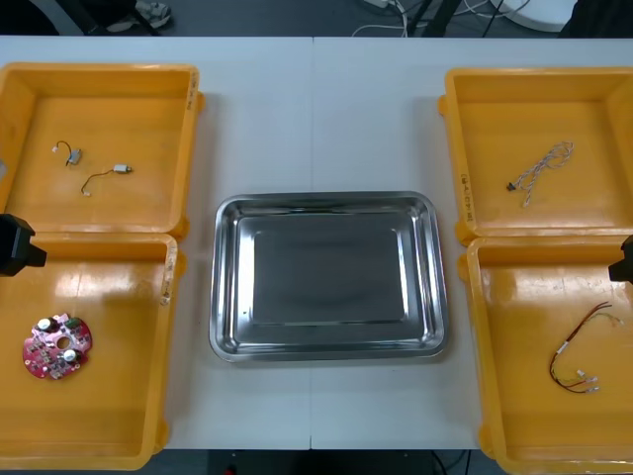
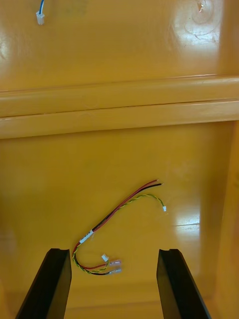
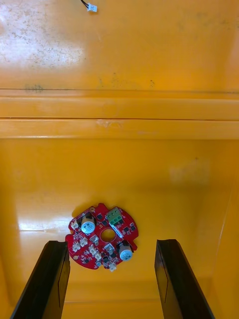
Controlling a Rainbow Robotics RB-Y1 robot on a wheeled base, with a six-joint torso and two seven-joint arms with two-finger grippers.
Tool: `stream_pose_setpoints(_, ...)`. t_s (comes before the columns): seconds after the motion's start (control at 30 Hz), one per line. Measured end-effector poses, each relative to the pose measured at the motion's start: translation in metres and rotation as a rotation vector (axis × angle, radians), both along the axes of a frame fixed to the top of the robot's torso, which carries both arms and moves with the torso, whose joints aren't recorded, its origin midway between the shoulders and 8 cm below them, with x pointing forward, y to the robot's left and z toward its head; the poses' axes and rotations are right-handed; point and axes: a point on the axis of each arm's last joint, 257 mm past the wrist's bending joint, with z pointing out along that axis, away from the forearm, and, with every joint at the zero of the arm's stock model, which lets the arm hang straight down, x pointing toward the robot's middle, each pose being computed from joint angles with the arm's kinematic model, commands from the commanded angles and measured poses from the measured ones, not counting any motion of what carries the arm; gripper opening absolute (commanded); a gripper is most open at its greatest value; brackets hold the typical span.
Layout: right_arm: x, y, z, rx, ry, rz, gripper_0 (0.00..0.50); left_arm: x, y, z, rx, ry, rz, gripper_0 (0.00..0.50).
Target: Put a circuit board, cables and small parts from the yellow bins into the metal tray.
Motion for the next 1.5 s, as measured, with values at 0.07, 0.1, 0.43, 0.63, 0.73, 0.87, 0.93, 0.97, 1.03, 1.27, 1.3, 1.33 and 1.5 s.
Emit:
stream_pose_setpoints(0.07, 0.0000, 0.0000, 0.0000, 0.000, 0.000, 0.000, 0.500, 0.0000, 0.0000, 0.0000, 0.000, 0.000, 0.000, 0.500)
stream_pose_setpoints(0.1, 0.0000, 0.0000, 0.0000, 0.000, 0.000, 0.000, 0.500, 0.0000, 0.0000, 0.0000, 0.000, 0.000, 0.000, 0.500)
stream_pose_setpoints(0.43, 0.0000, 0.0000, 0.0000, 0.000, 0.000, 0.000, 0.500, 0.0000, 0.0000, 0.0000, 0.000, 0.000, 0.000, 0.500)
stream_pose_setpoints(0.63, 0.0000, 0.0000, 0.0000, 0.000, 0.000, 0.000, 0.500, 0.0000, 0.0000, 0.0000, 0.000, 0.000, 0.000, 0.500)
stream_pose_setpoints(0.73, 0.0000, 0.0000, 0.0000, 0.000, 0.000, 0.000, 0.500, 0.0000, 0.0000, 0.0000, 0.000, 0.000, 0.000, 0.500)
stream_pose_setpoints(0.87, 0.0000, 0.0000, 0.0000, 0.000, 0.000, 0.000, 0.500, 0.0000, 0.0000, 0.0000, 0.000, 0.000, 0.000, 0.500)
stream_pose_setpoints(0.93, 0.0000, 0.0000, 0.0000, 0.000, 0.000, 0.000, 0.500, 0.0000, 0.0000, 0.0000, 0.000, 0.000, 0.000, 0.500)
stream_pose_setpoints(0.97, 0.0000, 0.0000, 0.0000, 0.000, 0.000, 0.000, 0.500, 0.0000, 0.0000, 0.0000, 0.000, 0.000, 0.000, 0.500)
stream_pose_setpoints(1.03, 0.0000, 0.0000, 0.0000, 0.000, 0.000, 0.000, 0.500, 0.0000, 0.0000, 0.0000, 0.000, 0.000, 0.000, 0.500)
stream_pose_setpoints(1.27, 0.0000, 0.0000, 0.0000, 0.000, 0.000, 0.000, 0.500, 0.0000, 0.0000, 0.0000, 0.000, 0.000, 0.000, 0.500)
stream_pose_setpoints(1.3, 0.0000, 0.0000, 0.0000, 0.000, 0.000, 0.000, 0.500, 0.0000, 0.0000, 0.0000, 0.000, 0.000, 0.000, 0.500)
stream_pose_setpoints(1.33, 0.0000, 0.0000, 0.0000, 0.000, 0.000, 0.000, 0.500, 0.0000, 0.0000, 0.0000, 0.000, 0.000, 0.000, 0.500)
stream_pose_setpoints(1.5, 0.0000, 0.0000, 0.0000, 0.000, 0.000, 0.000, 0.500, 0.0000, 0.0000, 0.0000, 0.000, 0.000, 0.000, 0.500)
